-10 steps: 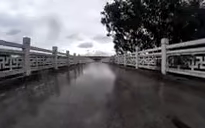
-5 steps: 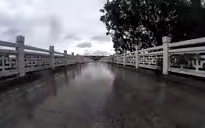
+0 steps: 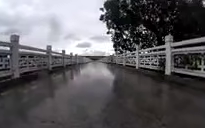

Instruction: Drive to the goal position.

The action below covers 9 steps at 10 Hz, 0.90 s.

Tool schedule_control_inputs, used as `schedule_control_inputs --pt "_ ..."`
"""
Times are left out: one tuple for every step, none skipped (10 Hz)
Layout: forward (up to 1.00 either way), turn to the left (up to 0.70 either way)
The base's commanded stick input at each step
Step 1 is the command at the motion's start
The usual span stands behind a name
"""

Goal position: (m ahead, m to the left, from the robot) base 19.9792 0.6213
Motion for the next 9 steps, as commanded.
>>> schedule_control_inputs --pt "0.4 0.0" --pt "0.4 0.0" --pt "0.4 0.0" --pt "0.4 0.0" --pt "0.4 0.0" --pt "0.4 0.0" --pt "0.4 0.0" --pt "0.4 0.0" --pt "0.4 0.0"
